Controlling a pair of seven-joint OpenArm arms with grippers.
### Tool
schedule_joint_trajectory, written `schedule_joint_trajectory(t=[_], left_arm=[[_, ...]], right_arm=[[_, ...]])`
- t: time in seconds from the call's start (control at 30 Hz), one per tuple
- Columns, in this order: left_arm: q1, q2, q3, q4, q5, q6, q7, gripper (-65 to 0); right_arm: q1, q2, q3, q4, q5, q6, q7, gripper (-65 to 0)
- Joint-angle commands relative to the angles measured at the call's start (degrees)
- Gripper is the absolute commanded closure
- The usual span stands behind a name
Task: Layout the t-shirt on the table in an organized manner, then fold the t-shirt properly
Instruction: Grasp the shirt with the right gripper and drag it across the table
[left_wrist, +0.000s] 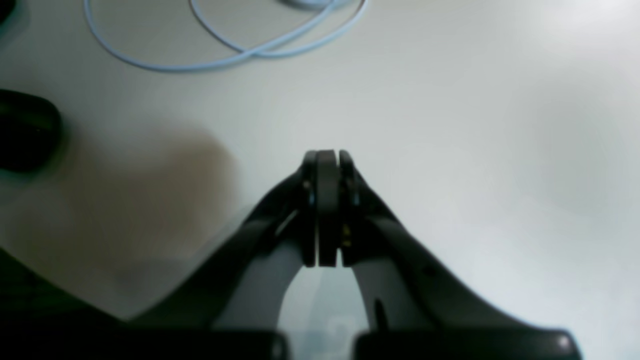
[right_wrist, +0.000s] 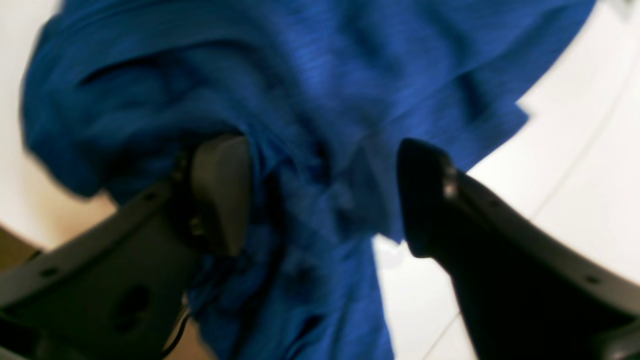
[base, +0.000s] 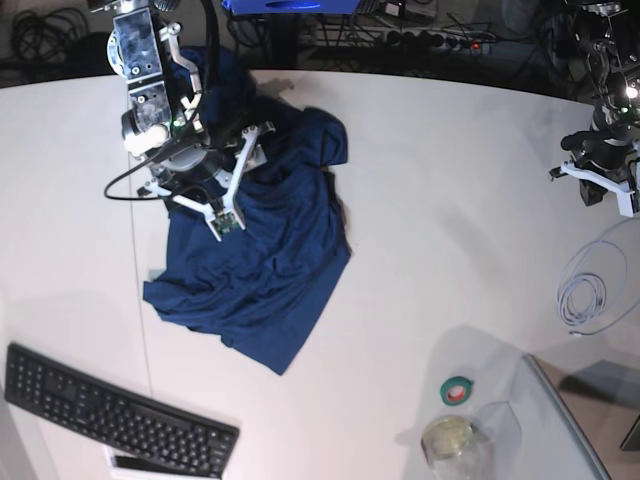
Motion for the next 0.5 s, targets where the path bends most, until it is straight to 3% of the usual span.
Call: schedule_joint_trajectory(t=[0.0,0.07,0.17,0.3,0.4,0.47], left_arm=[[-0.06,-0.32,-0.39,1.07,0.99,0.23,-1.29,0.0],[-0.06,0.65,-0.48,1.51,3.01,0.23,-1.29,0.0],[-0.06,1.18,-0.31,1.51,3.8,0.23,-1.29,0.0],[-0.06,1.35,-0.31,1.42,3.45,0.23,-1.29,0.0],[-0.06,1.88,-0.31,1.51,3.45,0.23,-1.29,0.0],[-0.06,1.88,-0.31,1.51,3.8,0.23,-1.29,0.0]], right_arm=[[0.36,-0.19,0.81,0.47,0.16,0.15,0.9,-33.8],[0.62,-0.19,1.69,0.38,0.16,0.15,0.9,-24.2],[0.62,-0.19,1.96,0.38,0.16,0.15,0.81,-14.9],[0.62,-0.19,1.61,0.38,0.16,0.24,0.64,-11.1],[0.18,-0.11,1.61,1.79,0.16,0.24,0.64,0.0],[-0.87,-0.11,1.52,3.9,0.16,0.24,0.55,-0.6]])
